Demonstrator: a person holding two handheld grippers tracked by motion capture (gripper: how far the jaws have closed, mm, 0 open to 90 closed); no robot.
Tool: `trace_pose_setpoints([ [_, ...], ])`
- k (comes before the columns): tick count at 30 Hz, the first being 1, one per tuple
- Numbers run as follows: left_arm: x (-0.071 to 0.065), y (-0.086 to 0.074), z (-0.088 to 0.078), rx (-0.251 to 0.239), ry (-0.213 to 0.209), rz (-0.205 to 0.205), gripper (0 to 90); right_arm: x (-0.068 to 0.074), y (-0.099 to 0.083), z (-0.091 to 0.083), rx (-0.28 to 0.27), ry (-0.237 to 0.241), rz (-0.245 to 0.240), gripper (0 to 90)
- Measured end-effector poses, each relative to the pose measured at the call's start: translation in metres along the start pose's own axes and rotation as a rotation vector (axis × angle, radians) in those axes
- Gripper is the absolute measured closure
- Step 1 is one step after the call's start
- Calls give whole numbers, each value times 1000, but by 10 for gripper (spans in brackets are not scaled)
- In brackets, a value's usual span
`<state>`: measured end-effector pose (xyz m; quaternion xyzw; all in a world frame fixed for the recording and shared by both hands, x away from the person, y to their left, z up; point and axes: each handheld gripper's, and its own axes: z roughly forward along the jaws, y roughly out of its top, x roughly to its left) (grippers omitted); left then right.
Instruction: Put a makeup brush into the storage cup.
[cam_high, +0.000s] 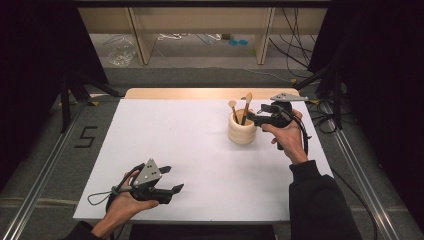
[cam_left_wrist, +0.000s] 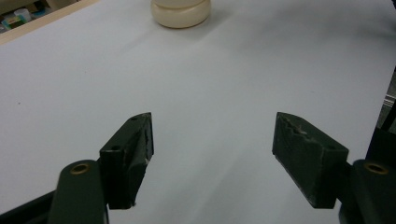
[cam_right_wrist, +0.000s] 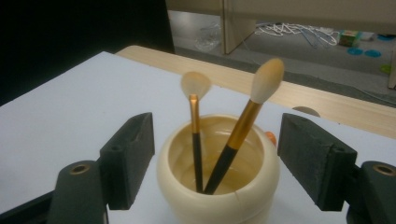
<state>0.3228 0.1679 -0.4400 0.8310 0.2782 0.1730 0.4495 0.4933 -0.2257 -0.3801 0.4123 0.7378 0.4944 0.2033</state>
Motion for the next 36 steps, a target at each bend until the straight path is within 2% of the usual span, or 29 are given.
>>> trace_pose_setpoints([
  [1,0,0,0,-7,-4,-7,294,3,1,-3,9,8,7,275],
  [2,-2,0,0,-9,-2,-35,294,5,1,-4,5,10,7,270],
  [4,-1,0,0,-12,5,-33,293,9,1,-8,-4,10,1,259],
  [5,1,1,-1,-14,-4,-13,292,10,1,-10,-10,7,-17,258],
  [6,1,1,-1,-17,-1,-15,292,14,1,-11,-14,22,-7,257],
  [8,1,1,-1,-17,3,-19,291,19,0,-14,-23,28,-25,246],
  [9,-1,0,-1,-18,8,-43,291,21,0,-15,-19,30,-20,243],
  [11,0,0,-1,-23,8,-45,290,28,-2,-17,-17,38,-25,236],
  [13,1,1,-2,-25,10,-16,289,32,-4,-18,-30,47,-47,232],
  [16,1,1,-2,-27,14,-22,288,40,-8,-23,-11,51,-46,216],
  [20,1,1,-2,-29,16,-26,285,46,-13,-28,-33,53,-58,205],
  [22,1,1,-2,-30,16,-33,284,49,-16,-31,-25,59,-45,202],
  [23,3,1,-3,-20,15,-14,283,51,-18,-32,-28,65,-40,199],
  [25,1,1,-2,-31,16,-51,282,53,-20,-35,-22,68,-40,189],
  [26,1,0,-2,-31,18,-53,282,55,-22,-37,-14,67,-41,186],
  [27,1,0,-2,-30,15,-51,282,55,-24,-38,-40,60,-50,191],
  [28,2,0,-2,-33,17,-45,281,57,-26,-39,-42,70,-39,190],
  [30,2,0,-2,-38,16,-59,281,59,-30,-42,-20,69,-41,188],
  [31,2,1,-2,-37,16,-61,281,59,-32,-43,-26,70,-54,187],
  [33,2,1,-2,-39,18,-64,281,61,-35,-47,-22,72,-52,188],
  [34,2,1,-2,-39,20,-50,281,62,-37,-47,-38,77,-44,188],
  [36,2,1,-2,-39,22,-57,281,65,-41,-51,-26,81,-38,190],
])
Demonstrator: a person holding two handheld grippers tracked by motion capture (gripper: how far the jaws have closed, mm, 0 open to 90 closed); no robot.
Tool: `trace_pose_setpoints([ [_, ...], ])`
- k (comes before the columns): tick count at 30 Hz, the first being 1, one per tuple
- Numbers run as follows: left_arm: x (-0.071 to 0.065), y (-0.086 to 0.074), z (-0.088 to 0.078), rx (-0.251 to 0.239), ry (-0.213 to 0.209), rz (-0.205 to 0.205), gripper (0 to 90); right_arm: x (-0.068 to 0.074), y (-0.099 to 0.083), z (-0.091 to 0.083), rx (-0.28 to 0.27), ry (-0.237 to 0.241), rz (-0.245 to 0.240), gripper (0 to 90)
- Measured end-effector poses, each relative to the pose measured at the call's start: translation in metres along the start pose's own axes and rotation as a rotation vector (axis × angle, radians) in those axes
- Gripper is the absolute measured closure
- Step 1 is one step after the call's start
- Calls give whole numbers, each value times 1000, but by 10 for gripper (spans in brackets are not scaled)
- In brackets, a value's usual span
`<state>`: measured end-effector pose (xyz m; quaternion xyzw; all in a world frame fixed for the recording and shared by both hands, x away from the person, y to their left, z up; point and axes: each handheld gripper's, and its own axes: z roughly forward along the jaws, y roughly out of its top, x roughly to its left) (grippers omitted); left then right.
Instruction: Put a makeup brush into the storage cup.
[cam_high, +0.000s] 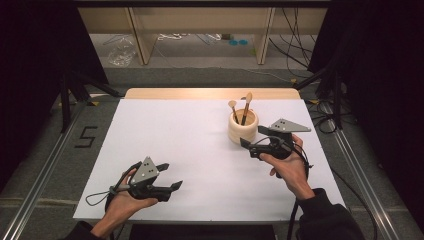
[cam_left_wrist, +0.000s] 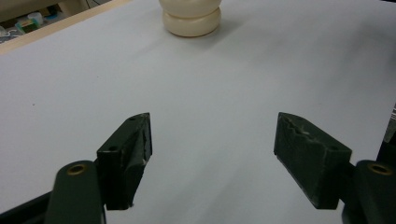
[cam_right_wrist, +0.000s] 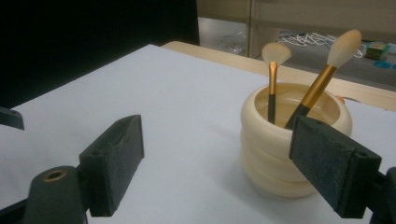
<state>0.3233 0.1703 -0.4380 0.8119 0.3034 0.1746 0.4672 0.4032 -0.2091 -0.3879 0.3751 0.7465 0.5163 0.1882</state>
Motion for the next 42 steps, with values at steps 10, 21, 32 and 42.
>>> trace_pose_setpoints([
  [10,-1,1,-1,-9,2,-10,268,12,-23,-9,-5,42,34,183],
  [21,-2,1,-2,-17,2,-25,250,21,-36,-18,-8,52,25,175],
  [32,-2,2,-2,-28,-3,-47,193,31,-47,-26,-20,65,15,172],
  [42,-3,2,-3,-32,-6,-60,172,36,-55,-33,-10,62,0,169],
])
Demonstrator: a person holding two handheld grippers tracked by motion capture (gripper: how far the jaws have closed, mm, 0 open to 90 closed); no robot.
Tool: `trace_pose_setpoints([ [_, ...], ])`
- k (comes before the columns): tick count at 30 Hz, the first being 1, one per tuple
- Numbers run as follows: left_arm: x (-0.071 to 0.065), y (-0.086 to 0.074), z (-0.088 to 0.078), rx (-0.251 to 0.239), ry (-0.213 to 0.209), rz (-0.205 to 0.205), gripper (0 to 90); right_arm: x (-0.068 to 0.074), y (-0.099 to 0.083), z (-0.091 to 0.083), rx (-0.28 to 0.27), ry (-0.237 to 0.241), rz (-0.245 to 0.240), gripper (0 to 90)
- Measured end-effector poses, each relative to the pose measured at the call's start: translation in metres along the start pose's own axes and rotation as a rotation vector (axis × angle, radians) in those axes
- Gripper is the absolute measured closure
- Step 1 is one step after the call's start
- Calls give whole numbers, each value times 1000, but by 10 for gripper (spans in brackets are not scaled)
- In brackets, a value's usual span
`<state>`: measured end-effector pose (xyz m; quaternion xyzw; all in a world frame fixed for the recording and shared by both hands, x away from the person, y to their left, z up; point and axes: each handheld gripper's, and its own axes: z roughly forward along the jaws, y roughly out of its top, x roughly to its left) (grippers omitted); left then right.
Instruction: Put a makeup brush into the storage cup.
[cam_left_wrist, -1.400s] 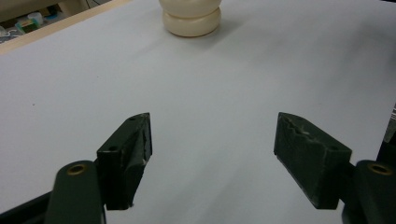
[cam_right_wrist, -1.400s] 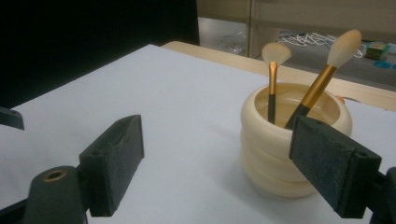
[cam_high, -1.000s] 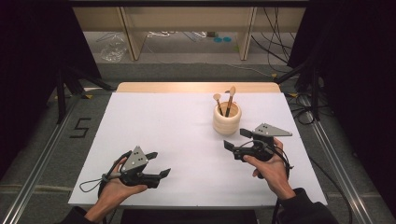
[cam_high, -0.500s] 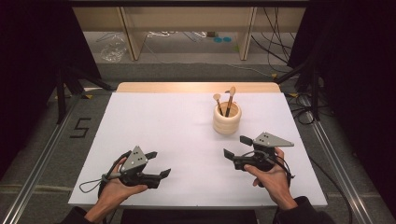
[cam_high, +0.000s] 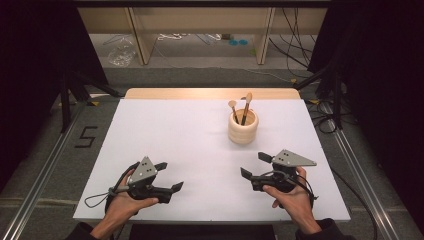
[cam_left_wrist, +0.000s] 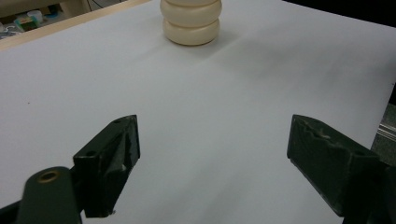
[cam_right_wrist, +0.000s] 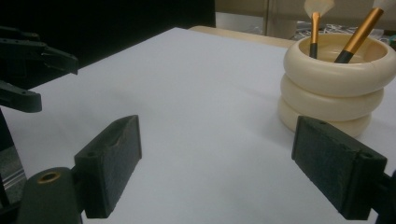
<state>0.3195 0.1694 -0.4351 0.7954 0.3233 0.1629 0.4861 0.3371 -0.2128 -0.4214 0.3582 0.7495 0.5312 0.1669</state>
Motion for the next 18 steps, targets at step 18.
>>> trace_pose_setpoints([
  [18,-1,-1,1,7,-4,1,173,4,-9,-8,38,4,-18,164],
])
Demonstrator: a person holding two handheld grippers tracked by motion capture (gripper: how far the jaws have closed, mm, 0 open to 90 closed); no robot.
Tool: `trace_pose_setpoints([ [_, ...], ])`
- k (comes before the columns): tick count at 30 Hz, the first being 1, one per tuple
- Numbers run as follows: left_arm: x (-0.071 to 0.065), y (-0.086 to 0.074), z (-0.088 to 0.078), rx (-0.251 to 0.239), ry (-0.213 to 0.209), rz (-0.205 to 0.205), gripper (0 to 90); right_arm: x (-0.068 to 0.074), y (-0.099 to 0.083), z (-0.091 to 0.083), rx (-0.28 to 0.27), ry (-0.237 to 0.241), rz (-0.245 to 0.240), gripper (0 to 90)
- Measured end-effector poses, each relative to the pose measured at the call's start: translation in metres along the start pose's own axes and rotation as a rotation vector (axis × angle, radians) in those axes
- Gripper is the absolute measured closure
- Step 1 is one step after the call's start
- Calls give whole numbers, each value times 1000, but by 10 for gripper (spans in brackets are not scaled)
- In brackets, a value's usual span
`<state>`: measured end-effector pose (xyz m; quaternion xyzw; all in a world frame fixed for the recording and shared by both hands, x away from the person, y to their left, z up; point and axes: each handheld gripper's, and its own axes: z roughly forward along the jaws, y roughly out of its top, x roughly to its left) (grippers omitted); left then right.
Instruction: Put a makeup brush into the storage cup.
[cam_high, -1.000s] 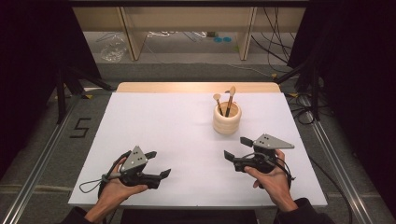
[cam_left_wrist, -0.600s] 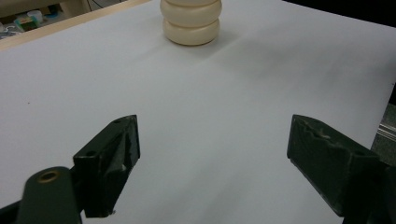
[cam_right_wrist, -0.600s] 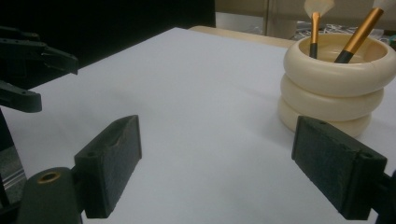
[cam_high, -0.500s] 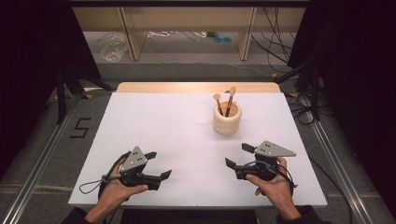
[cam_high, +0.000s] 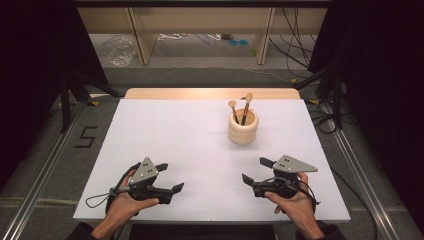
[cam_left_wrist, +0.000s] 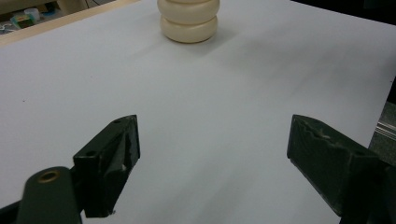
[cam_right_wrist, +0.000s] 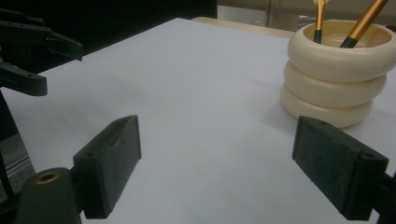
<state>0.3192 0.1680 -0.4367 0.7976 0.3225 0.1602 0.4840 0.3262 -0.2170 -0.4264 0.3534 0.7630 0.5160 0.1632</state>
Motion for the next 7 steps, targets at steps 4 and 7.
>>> trace_pose_setpoints([
  [4,0,0,0,1,1,0,172,0,0,0,-3,-5,-2,164],
  [7,0,0,0,1,1,-1,173,0,-1,0,-3,-2,-5,165],
])
